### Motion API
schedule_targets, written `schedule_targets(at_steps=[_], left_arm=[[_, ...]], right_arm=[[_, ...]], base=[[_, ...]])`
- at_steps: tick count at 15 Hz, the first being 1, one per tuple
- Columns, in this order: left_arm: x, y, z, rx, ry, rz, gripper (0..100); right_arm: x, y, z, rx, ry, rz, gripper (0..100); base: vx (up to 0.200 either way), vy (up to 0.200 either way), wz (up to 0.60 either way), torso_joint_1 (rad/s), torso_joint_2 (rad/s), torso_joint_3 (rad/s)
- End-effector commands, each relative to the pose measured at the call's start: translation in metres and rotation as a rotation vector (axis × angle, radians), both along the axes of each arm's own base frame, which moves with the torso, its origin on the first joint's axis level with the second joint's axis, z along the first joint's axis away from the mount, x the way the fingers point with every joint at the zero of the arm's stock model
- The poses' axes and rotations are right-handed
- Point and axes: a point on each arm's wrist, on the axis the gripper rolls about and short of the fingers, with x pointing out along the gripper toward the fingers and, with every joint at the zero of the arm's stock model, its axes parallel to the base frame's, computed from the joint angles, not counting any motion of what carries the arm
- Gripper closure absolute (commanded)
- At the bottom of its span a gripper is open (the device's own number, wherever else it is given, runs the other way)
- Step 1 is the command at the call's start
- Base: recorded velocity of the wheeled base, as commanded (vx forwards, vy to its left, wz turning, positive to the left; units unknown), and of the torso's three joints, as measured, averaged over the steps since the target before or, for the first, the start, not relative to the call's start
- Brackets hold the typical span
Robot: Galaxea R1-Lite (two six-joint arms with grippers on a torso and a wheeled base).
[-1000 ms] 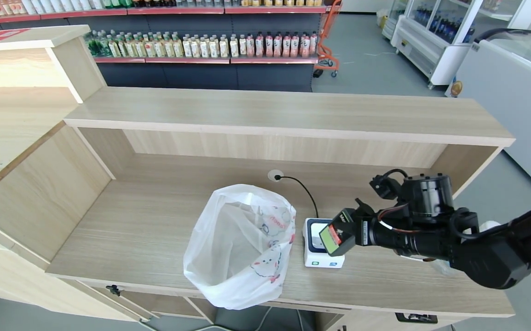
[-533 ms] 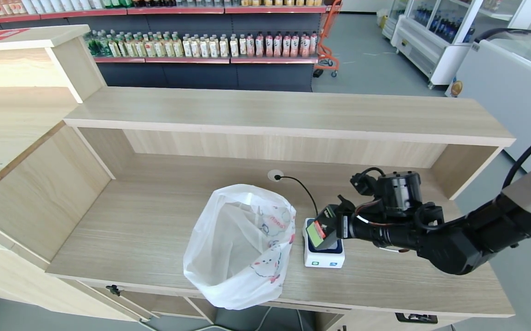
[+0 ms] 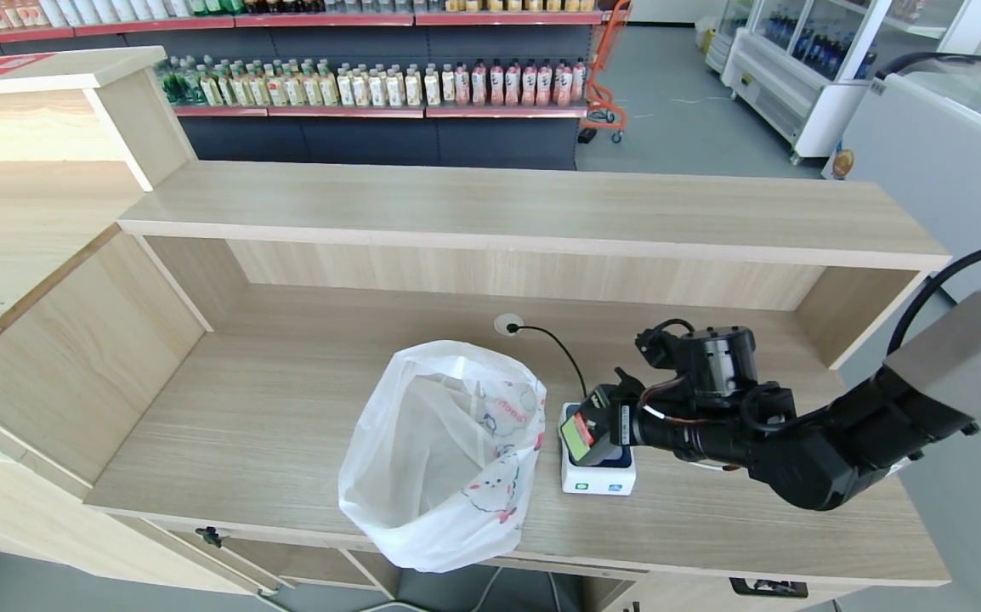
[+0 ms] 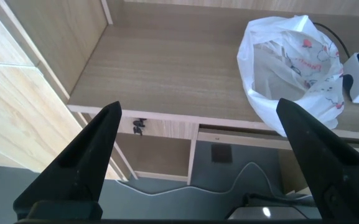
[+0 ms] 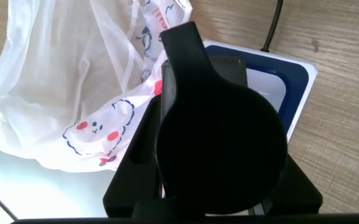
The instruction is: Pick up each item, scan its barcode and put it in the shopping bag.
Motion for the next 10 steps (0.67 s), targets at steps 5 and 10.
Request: schedule_targets(at_steps=[5,10], left_arm=[[0.0,0.0,0.0,0.0,0.0,0.0,0],[0.0,0.0,0.0,0.0,0.0,0.0,0]], right_arm=[[0.002,0.01,-0.01,0.007,0.012,0.015,100],[-0.009,0.002,0.044,0.057,-0.126,-0.001,100]], base=[[0.0,0.0,0.0,0.0,0.0,0.0],[0.0,0.0,0.0,0.0,0.0,0.0]])
